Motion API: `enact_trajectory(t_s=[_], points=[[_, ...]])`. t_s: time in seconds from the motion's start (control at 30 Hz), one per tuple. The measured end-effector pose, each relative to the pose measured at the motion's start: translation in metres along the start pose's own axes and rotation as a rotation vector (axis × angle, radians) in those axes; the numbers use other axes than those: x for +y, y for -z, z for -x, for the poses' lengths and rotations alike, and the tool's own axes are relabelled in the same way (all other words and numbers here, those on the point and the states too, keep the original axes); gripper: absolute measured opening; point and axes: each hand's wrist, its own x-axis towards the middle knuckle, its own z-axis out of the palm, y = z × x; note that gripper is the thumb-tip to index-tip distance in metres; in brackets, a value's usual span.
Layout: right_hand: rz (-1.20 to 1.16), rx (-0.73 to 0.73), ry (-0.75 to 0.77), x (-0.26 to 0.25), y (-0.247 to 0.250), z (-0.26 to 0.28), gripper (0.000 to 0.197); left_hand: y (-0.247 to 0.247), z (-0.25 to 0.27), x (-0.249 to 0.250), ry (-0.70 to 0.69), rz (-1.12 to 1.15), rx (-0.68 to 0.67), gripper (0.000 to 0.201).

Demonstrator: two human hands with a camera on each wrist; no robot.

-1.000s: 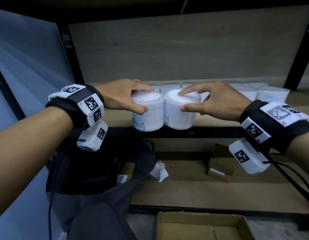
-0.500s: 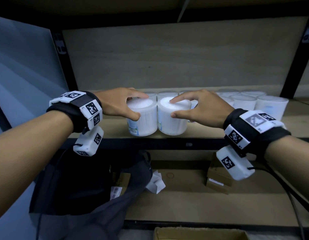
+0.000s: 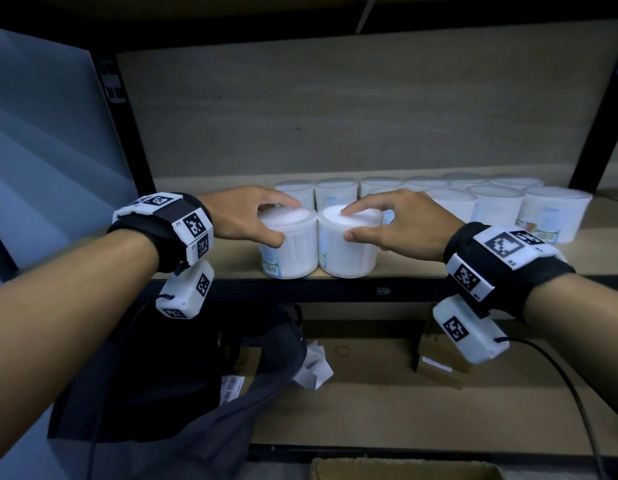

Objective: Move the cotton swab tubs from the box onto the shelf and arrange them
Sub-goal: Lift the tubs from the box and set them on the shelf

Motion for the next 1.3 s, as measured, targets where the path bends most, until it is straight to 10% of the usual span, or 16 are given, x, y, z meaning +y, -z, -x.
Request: enact_trajectory(t_s=[1.3], points=[[0.183, 0.122, 0.068, -0.019, -0.024, -0.032, 0.032, -0.002, -0.024, -0.006, -0.054, -0.161, 0.152, 0.055]])
